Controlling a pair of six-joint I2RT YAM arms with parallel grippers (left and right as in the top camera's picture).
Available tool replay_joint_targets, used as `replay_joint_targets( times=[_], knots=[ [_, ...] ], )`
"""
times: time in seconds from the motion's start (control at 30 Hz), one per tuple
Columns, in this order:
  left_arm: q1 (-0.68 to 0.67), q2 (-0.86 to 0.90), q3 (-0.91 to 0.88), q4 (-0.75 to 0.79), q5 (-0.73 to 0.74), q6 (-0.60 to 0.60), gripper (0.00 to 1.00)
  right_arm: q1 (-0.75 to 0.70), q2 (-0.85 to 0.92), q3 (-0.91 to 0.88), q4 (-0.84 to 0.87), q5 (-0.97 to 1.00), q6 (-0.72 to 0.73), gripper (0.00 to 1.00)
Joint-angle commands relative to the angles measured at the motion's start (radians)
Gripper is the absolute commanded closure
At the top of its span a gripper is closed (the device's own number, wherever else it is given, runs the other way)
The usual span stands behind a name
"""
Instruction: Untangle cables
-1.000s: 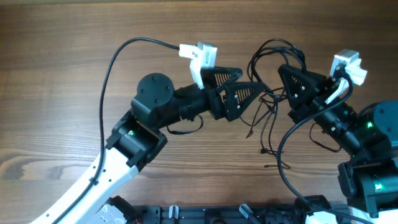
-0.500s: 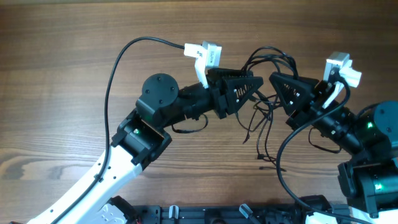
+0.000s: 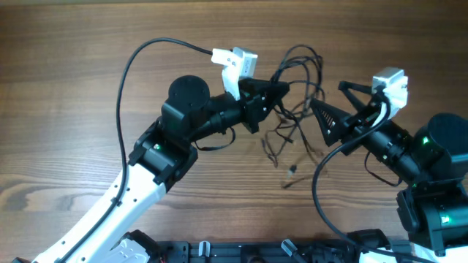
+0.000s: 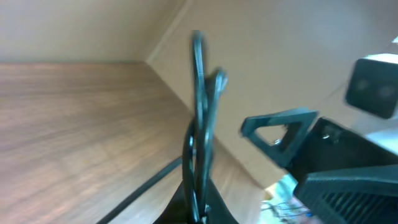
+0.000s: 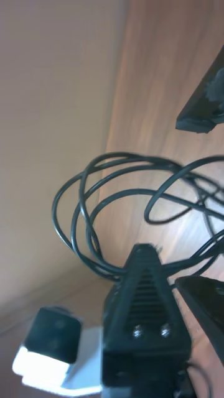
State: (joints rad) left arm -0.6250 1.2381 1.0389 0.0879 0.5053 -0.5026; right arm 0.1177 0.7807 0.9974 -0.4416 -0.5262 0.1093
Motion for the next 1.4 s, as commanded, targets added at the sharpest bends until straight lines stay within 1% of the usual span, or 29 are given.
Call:
replay_joint_targets(
  times=[0.0, 0.07, 0.13, 0.17, 0.23, 0.27, 0.3, 0.37, 0.4, 0.43, 0.47, 0.5, 0.53, 0.57, 0.6, 0.7, 0.73, 0.77, 0.83, 0.87, 0.9, 0.93, 1.0, 1.03, 1.07, 1.13, 1.17, 1.27, 1.37],
  knots=[
    [0.006, -0.003, 0.01, -0.003, 0.023, 0.16, 0.96, 0.001, -0.004, 0.005, 0.002, 0.041, -0.183, 0.2],
    [0.006, -0.003, 0.01, 0.01, 0.075, 0.167, 0.96, 0.001, -0.004, 0.005, -0.002, 0.056, -0.242, 0.21],
    [0.006, -0.006, 0.01, 0.014, 0.148, 0.231, 0.96, 0.001, -0.004, 0.005, -0.005, 0.061, -0.299, 0.22],
    [0.006, -0.009, 0.01, 0.017, 0.175, 0.234, 0.96, 0.001, -0.004, 0.005, -0.014, 0.05, -0.34, 0.22],
    [0.005, -0.01, 0.01, 0.051, 0.247, 0.234, 0.96, 0.001, -0.001, 0.005, -0.057, -0.026, -0.494, 0.23],
    [0.005, -0.01, 0.01, 0.072, 0.282, 0.235, 0.96, 0.001, 0.002, 0.005, -0.075, -0.054, -0.542, 0.23],
    [0.005, -0.01, 0.01, 0.085, 0.291, 0.235, 0.96, 0.001, 0.002, 0.005, -0.104, -0.116, -0.616, 0.23],
    [0.005, -0.01, 0.01, 0.089, 0.291, 0.235, 0.96, 0.001, 0.003, 0.005, -0.136, -0.202, -0.69, 0.23],
    [0.004, -0.01, 0.01, 0.09, 0.307, 0.235, 0.96, 0.001, 0.003, 0.005, -0.141, -0.203, -0.69, 0.26],
    [0.004, -0.01, 0.01, 0.1, 0.338, 0.241, 0.96, 0.001, 0.006, 0.005, -0.144, -0.203, -0.697, 0.34],
    [0.004, -0.01, 0.01, 0.108, 0.361, 0.256, 0.96, 0.001, 0.01, 0.005, -0.146, -0.209, -0.719, 0.54],
    [0.003, -0.01, 0.01, 0.117, 0.37, 0.261, 0.96, 0.001, 0.015, 0.005, -0.146, -0.209, -0.718, 0.81],
    [0.003, -0.01, 0.01, 0.123, 0.37, 0.261, 0.96, 0.001, 0.019, 0.005, -0.149, -0.209, -0.718, 0.85],
    [0.002, -0.01, 0.01, 0.131, 0.375, 0.261, 0.96, 0.001, 0.027, 0.005, -0.152, -0.209, -0.71, 0.93],
    [0.001, -0.01, 0.01, 0.142, 0.387, 0.26, 0.96, 0.001, 0.035, 0.005, -0.154, -0.209, -0.71, 0.95],
    [0.0, -0.01, 0.01, 0.168, 0.404, 0.26, 0.96, 0.001, 0.055, 0.005, -0.156, -0.209, -0.711, 0.95],
    [0.0, -0.01, 0.01, 0.172, 0.405, 0.26, 0.96, 0.001, 0.06, 0.005, -0.158, -0.209, -0.71, 0.88],
    [0.0, -0.01, 0.01, 0.173, 0.404, 0.26, 0.96, 0.001, 0.062, 0.005, -0.162, -0.209, -0.711, 0.72],
    [0.001, -0.01, 0.01, 0.173, 0.404, 0.261, 0.96, 0.001, 0.062, 0.005, -0.166, -0.209, -0.711, 0.53],
    [0.001, -0.01, 0.01, 0.173, 0.404, 0.261, 0.96, 0.001, 0.062, 0.005, -0.17, -0.209, -0.711, 0.47],
    [0.001, -0.01, 0.01, 0.175, 0.404, 0.261, 0.96, 0.001, 0.062, 0.005, -0.174, -0.209, -0.711, 0.47],
    [0.0, -0.01, 0.01, 0.183, 0.405, 0.26, 0.96, 0.001, 0.062, 0.005, -0.179, -0.209, -0.711, 0.49],
    [0.0, -0.01, 0.01, 0.212, 0.425, 0.259, 0.96, 0.001, 0.062, 0.005, -0.19, -0.21, -0.711, 0.59],
    [0.0, -0.01, 0.01, 0.237, 0.43, 0.255, 0.96, 0.001, 0.062, 0.005, -0.2, -0.209, -0.711, 0.78],
    [0.001, -0.01, 0.01, 0.243, 0.43, 0.256, 0.96, 0.001, 0.062, 0.005, -0.203, -0.209, -0.711, 0.94],
    [0.002, -0.009, 0.01, 0.244, 0.423, 0.256, 0.96, 0.001, 0.06, 0.005, -0.204, -0.209, -0.706, 0.96],
    [0.002, -0.01, 0.01, 0.237, 0.407, 0.256, 0.96, 0.001, 0.056, 0.005, -0.198, -0.209, -0.677, 0.96],
    [0.01, -0.01, 0.01, 0.149, 0.255, 0.246, 0.96, 0.001, 0.017, 0.005, -0.142, -0.208, -0.562, 0.96],
    [0.071, -0.009, 0.01, 0.037, 0.109, 0.121, 0.96, 0.001, -0.068, 0.005, -0.048, -0.205, -0.449, 0.96]
  ],
)
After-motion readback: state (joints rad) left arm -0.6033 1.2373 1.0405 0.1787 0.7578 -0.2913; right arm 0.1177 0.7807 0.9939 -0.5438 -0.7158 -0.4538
